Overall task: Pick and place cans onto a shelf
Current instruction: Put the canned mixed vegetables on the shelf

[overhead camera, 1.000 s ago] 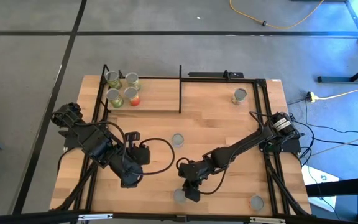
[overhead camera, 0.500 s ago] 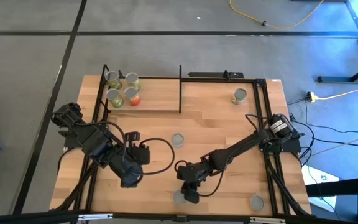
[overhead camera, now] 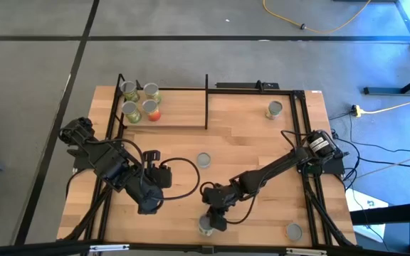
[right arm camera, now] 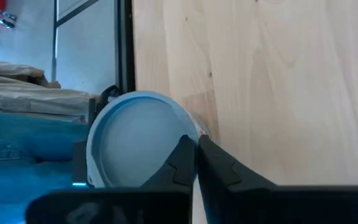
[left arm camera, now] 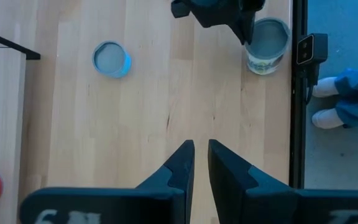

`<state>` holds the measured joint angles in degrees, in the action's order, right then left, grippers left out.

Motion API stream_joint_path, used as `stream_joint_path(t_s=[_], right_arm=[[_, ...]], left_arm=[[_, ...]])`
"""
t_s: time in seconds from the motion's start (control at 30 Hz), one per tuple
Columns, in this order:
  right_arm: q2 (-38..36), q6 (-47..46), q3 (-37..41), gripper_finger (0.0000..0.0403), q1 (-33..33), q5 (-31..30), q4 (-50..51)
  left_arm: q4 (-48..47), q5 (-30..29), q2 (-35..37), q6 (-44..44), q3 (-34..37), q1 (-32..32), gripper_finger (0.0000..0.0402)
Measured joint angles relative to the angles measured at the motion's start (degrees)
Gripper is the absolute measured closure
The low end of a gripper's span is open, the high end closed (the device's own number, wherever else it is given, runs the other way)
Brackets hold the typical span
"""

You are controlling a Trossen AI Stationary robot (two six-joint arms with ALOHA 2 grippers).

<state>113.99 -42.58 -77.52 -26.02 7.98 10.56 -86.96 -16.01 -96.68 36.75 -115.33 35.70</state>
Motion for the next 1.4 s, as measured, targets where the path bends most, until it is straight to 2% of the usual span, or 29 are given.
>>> stream_joint_path(t_s=[0.13, 0.3, 0.5, 0.67, 0.87, 1.07, 1.2, 1.4], right_arm=[[-0.18, 0.87, -0.01, 0.0395, 0.33, -0.91, 0.39], [-0.33, 3.04, -4.87, 0.0397, 2.28, -1.18, 8.70], [-0.50, 8.59, -16.75, 0.0399, 5.32, -1.48, 20.47], [-0.53, 11.82, -28.68, 0.0399, 8.14, -7.18, 34.42], [-0.61, 16.32, -40.46, 0.0399, 13.58, -12.29, 44.55], [-0.63, 24.09, -46.99, 0.0399, 22.32, -13.00, 45.45], [-0.66, 28.40, -48.17, 0.0399, 29.23, -12.78, 45.10], [1.23, 34.25, -47.89, 0.0399, 38.10, -6.45, 38.62]], left_arm=[[0.00, 0.00, 0.00, -1.33, 0.00, 0.00, 0.0363], [-0.05, 0.00, 0.00, -1.39, 0.00, 0.00, 0.0363], [-1.46, 0.00, 0.00, -1.38, 0.00, 0.01, 0.0363], [-2.12, 0.00, 0.04, -1.38, 0.00, 0.02, 0.0363], [-3.13, -0.02, 1.63, -1.09, 0.04, 0.48, 0.0363], [-3.12, -2.25, 5.26, -0.88, 0.02, 0.48, 0.0363], [-3.08, -5.30, 7.36, 0.48, 0.02, -0.01, 0.0363], [-3.08, -9.01, 9.56, 0.37, 0.00, -2.11, 0.0363]])
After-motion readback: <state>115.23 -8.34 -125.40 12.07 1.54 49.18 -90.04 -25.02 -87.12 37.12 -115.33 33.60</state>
